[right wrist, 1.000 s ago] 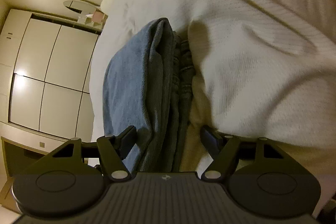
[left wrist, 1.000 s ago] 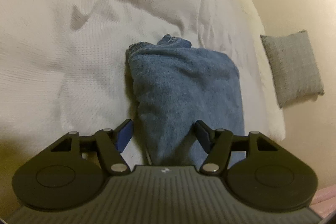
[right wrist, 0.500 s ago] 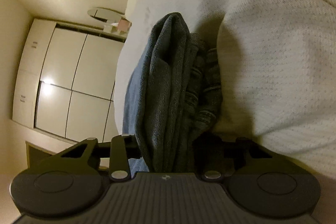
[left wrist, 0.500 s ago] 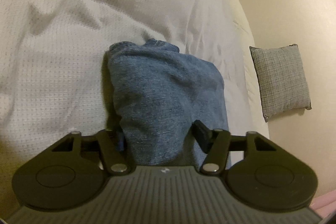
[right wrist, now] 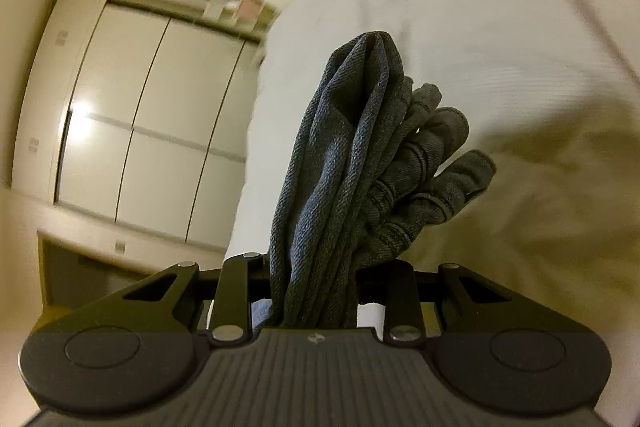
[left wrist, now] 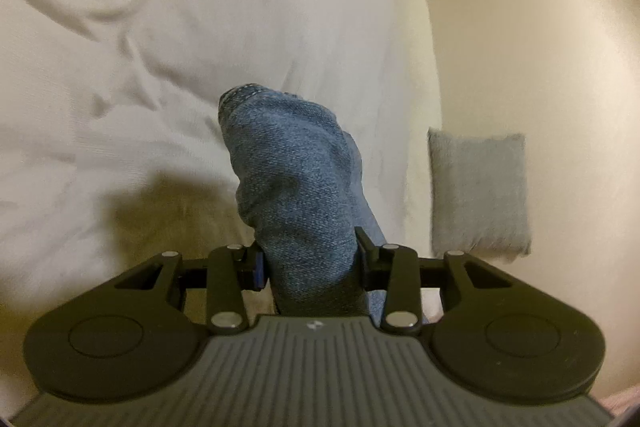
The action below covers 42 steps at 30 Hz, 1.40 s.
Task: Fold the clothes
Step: 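Carry the jeans with both grippers over to the stack of folded clothes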
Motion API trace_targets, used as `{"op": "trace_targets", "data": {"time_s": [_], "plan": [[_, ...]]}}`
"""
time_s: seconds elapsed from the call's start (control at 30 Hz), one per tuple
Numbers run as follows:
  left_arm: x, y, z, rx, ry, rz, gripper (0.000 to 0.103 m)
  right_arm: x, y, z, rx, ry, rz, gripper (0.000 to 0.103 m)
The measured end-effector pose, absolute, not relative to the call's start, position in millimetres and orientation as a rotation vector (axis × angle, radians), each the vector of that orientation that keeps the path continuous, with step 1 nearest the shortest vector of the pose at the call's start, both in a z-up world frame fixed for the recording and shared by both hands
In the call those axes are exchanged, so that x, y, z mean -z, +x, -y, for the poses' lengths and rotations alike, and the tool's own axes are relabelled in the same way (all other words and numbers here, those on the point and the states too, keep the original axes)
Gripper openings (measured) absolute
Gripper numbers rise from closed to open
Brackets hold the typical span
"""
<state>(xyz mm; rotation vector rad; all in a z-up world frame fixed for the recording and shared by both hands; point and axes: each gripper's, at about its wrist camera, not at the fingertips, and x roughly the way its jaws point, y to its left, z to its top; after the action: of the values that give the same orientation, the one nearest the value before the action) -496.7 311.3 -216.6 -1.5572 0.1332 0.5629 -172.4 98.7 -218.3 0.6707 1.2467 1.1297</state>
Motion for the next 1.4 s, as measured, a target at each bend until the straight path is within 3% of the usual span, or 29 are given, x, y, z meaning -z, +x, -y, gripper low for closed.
{"op": "trace_targets", "data": {"time_s": [0.23, 0.5, 0.73, 0.97, 1.4], "plan": [[123, -655, -255, -0.831, -1.511, 0.132, 0.034, 124, -244, -166, -1.394, 0.521, -1.381, 0.031], [49, -857, -172, -1.162, -1.39, 0.456, 0.035, 65, -413, -272, -1.819, 0.334, -1.536, 0.031], [42, -1053, -133, -1.334, -1.336, 0.632, 0.035, 53, -612, -342, -2.066, 0.17, -1.618, 0.031], [34, -1235, -158, -1.41, -1.297, 0.679, 0.035, 55, -808, -412, -2.141, 0.091, -1.683, 0.031], [80, -1399, -236, -1.513, -1.24, 0.817, 0.035, 74, -1030, -546, -2.274, -0.095, -1.663, 0.031]]}}
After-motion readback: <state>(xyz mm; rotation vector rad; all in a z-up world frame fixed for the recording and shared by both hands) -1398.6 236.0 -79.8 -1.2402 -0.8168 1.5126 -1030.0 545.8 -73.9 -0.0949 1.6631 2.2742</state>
